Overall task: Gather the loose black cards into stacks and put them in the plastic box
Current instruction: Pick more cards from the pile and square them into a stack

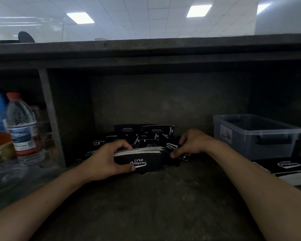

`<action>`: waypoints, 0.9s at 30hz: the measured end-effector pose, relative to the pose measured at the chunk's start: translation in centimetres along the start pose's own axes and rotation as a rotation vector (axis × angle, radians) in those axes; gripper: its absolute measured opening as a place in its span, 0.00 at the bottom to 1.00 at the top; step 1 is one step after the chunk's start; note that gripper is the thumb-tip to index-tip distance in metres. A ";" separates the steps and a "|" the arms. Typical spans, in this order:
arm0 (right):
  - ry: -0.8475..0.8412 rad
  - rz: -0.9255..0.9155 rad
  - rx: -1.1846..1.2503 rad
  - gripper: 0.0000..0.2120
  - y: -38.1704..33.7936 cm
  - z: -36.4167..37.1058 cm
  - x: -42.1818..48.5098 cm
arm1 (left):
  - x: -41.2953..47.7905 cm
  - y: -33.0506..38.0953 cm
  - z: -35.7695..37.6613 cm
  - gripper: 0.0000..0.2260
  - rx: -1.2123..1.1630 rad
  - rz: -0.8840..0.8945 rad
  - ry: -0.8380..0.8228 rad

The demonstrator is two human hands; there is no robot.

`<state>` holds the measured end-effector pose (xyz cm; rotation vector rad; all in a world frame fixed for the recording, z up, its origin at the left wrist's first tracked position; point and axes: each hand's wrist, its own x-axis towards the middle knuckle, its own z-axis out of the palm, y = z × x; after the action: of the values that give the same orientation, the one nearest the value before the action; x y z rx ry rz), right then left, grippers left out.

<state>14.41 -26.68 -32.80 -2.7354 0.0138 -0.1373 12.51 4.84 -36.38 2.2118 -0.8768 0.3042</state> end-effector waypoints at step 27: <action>-0.021 0.037 1.378 0.06 -2.5 0.0 -0.3 | -0.1 -0.2 0.0 0.34 -0.084 -0.011 0.004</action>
<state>14.09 -24.34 -31.84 -1.3593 -0.0275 -0.0613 12.56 4.94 -36.52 2.1372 -0.8594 0.2610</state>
